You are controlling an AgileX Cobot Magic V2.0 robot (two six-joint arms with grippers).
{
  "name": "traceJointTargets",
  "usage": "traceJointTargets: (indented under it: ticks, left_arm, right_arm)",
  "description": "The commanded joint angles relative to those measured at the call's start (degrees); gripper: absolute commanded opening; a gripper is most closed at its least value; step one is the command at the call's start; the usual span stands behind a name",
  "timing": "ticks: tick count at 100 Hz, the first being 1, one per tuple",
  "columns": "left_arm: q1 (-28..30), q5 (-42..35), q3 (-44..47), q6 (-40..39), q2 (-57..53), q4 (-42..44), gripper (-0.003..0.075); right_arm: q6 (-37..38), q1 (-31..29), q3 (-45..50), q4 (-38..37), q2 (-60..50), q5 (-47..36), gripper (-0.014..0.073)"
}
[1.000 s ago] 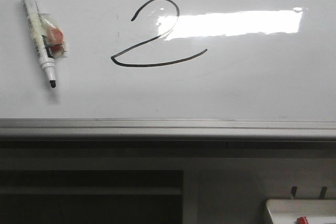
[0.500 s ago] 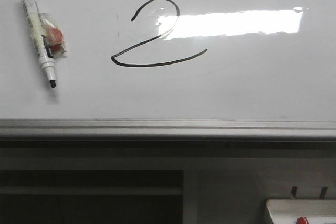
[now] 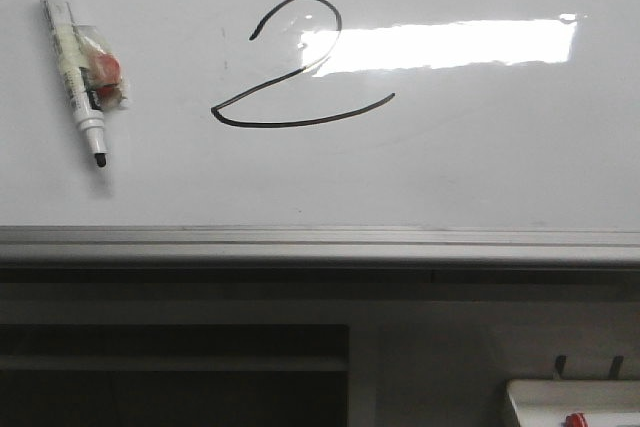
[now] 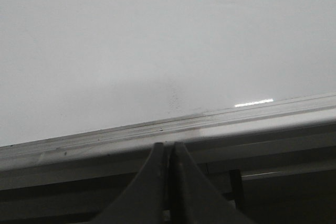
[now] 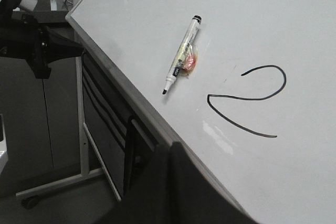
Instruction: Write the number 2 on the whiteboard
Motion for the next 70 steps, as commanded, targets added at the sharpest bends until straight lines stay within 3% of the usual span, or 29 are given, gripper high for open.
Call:
traceJointTargets:
  ticks: [1, 21, 36, 45, 57, 70]
  left_arm:
    - [0.18, -2.63, 0.60, -0.74, -1.57, 0.39, -0.0020]
    - [0.18, -2.63, 0.60, -0.74, -1.57, 0.39, -0.0020]
    - [0.18, -2.63, 0.60, -0.74, -1.57, 0.39, -0.0020]
    - [0.18, -2.63, 0.60, -0.74, -1.57, 0.39, -0.0020]
    - [0.18, -2.63, 0.60, -0.74, -1.57, 0.39, -0.0020]
    - [0.18, -2.63, 0.60, -0.74, -1.57, 0.39, -0.0020]
  right_arm:
    - [0.19, -0.29, -1.67, 0.00, 0.18, -4.62, -0.0071]
    - [2.55, -0.29, -1.67, -0.33, 0.18, -5.26, -0.0071]
    - [13.21, -0.29, -1.67, -12.31, 0.18, -5.75, -0.0071]
    - [15.47, -1.69, -1.54, -13.62, 0.18, -5.75, -0.0071]
    - [16.57, -7.46, -1.05, -13.39, 0.18, -6.43, -0.0071]
    - [17.13, -19.57, 1.49, -13.39, 0.18, -9.56, -0.0071]
